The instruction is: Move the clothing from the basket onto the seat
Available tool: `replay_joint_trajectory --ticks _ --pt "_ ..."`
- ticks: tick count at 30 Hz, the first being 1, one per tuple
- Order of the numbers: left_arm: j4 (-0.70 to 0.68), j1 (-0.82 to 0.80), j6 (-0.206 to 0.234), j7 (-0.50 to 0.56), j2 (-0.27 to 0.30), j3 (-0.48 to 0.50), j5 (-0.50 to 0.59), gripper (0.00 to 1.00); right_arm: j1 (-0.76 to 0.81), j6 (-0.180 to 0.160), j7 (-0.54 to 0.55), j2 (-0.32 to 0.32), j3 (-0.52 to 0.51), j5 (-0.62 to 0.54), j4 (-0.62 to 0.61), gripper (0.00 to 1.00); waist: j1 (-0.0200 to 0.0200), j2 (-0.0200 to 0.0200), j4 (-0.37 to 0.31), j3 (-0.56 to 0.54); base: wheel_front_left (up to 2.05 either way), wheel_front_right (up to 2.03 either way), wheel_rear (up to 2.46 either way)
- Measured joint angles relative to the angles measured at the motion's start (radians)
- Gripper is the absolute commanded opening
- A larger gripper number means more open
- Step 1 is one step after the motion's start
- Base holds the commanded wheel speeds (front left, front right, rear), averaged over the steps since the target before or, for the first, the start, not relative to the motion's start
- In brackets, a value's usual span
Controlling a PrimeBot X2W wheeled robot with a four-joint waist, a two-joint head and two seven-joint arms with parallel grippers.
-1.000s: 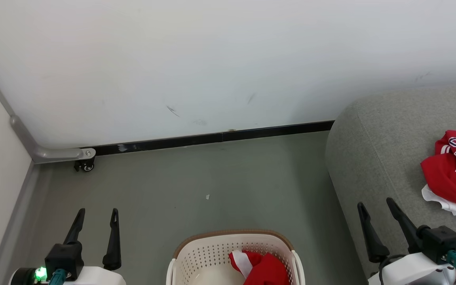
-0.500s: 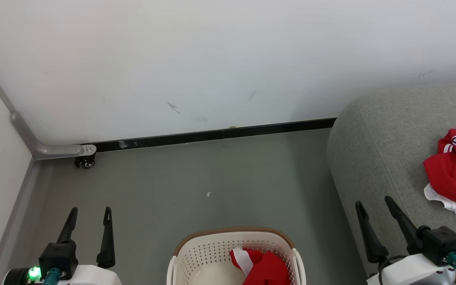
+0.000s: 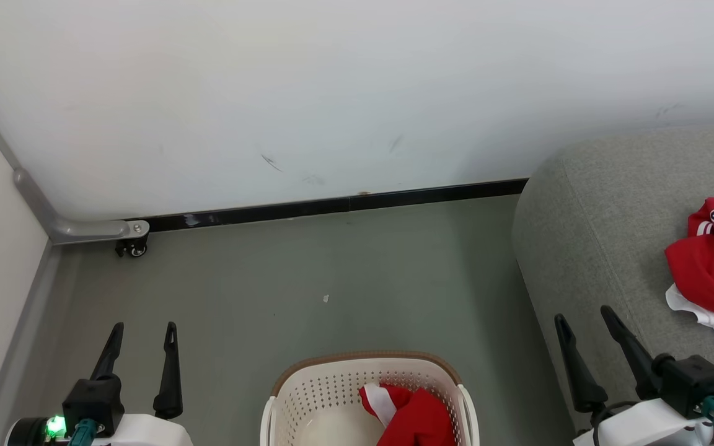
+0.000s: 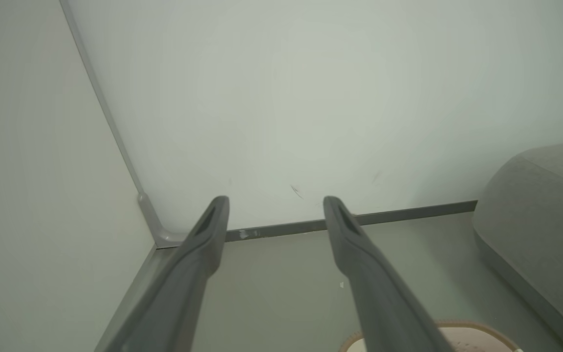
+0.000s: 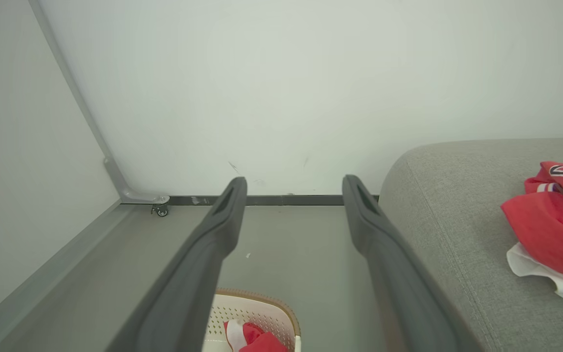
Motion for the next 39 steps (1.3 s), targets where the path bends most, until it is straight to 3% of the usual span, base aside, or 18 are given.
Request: replay_joint_trajectory --ticks 17,30,39 --pt "-0.009 -0.005 -0.027 0.0 -0.008 -0.006 0.014 1.0 0.008 0.0 0.0 0.0 0.005 0.0 -0.028 1.0 0.0 0.0 -0.003 0.01 0.0 0.0 0.0" --pt "0.041 -0.077 -0.102 0.0 -0.007 -0.099 0.045 1.0 0.012 0.0 0.0 0.001 -0.017 -0.002 -0.066 1.0 0.0 0.0 -0.018 0.031 0.0 0.0 0.0" --pt "0.096 -0.143 -0.156 0.022 -0.041 -0.186 0.075 1.0 0.049 0.0 0.0 0.003 -0.071 -0.003 -0.108 1.0 0.0 0.0 -0.036 0.064 0.0 0.0 0.0"
